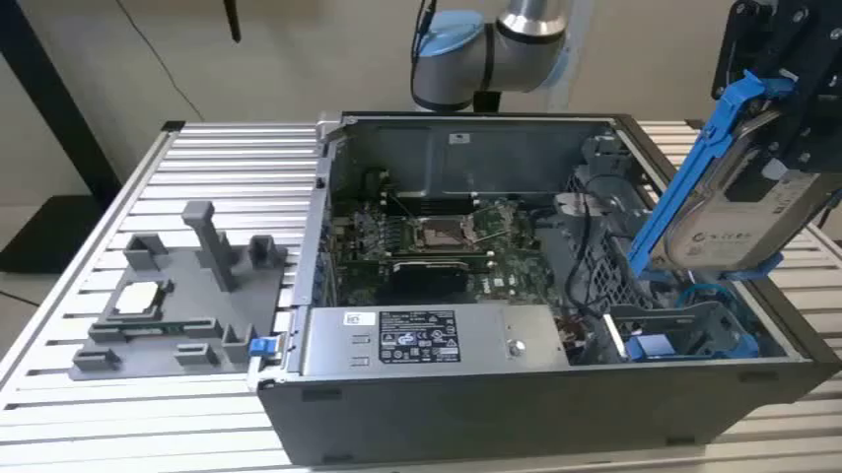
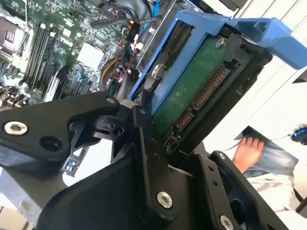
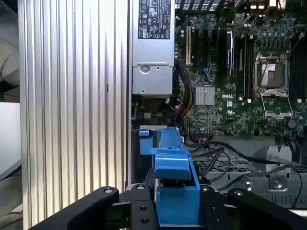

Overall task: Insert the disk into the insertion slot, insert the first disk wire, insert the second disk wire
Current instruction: 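Insert the disk into the insertion slot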

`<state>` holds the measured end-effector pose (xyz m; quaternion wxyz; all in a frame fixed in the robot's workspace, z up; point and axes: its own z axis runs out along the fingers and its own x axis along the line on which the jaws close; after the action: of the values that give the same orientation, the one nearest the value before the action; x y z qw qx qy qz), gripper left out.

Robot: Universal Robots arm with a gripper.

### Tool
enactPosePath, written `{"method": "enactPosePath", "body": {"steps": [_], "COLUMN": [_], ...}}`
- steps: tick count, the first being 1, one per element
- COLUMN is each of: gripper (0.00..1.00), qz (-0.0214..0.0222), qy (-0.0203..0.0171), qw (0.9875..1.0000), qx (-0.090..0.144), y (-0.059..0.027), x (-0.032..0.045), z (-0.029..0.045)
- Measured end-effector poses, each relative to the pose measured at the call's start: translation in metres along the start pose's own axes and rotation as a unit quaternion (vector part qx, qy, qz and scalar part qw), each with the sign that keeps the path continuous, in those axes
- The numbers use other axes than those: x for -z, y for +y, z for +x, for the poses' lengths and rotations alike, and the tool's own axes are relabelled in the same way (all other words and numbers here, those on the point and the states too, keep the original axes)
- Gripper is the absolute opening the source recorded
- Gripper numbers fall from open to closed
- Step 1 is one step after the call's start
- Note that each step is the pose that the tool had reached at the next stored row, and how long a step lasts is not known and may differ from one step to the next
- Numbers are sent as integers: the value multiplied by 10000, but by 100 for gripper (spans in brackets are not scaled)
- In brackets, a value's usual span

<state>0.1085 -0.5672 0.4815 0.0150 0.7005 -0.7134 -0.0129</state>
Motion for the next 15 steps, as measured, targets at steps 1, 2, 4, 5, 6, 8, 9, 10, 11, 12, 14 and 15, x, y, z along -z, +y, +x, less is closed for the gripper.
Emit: {"method": "enactPosePath", "body": {"steps": [1, 2, 4, 5, 6, 8, 9, 10, 11, 12, 14, 15], "gripper": [0, 0, 0, 0, 0, 0, 0, 0, 0, 0, 0, 0], "qz": [0, 0, 0, 0, 0, 0, 0, 0, 0, 0, 0, 0], "qy": [0, 0, 0, 0, 0, 0, 0, 0, 0, 0, 0, 1], "qw": [10000, 10000, 10000, 10000, 10000, 10000, 10000, 10000, 10000, 10000, 10000, 10000], "qx": [0, 0, 0, 0, 0, 0, 0, 0, 0, 0, 0, 0], "y": [0, 0, 0, 0, 0, 0, 0, 0, 0, 0, -1, -1], "x": [0, 0, 0, 0, 0, 0, 0, 0, 0, -3, -17, -27], "z": [0, 0, 0, 0, 0, 0, 0, 0, 0, 0, 0, 0]}}
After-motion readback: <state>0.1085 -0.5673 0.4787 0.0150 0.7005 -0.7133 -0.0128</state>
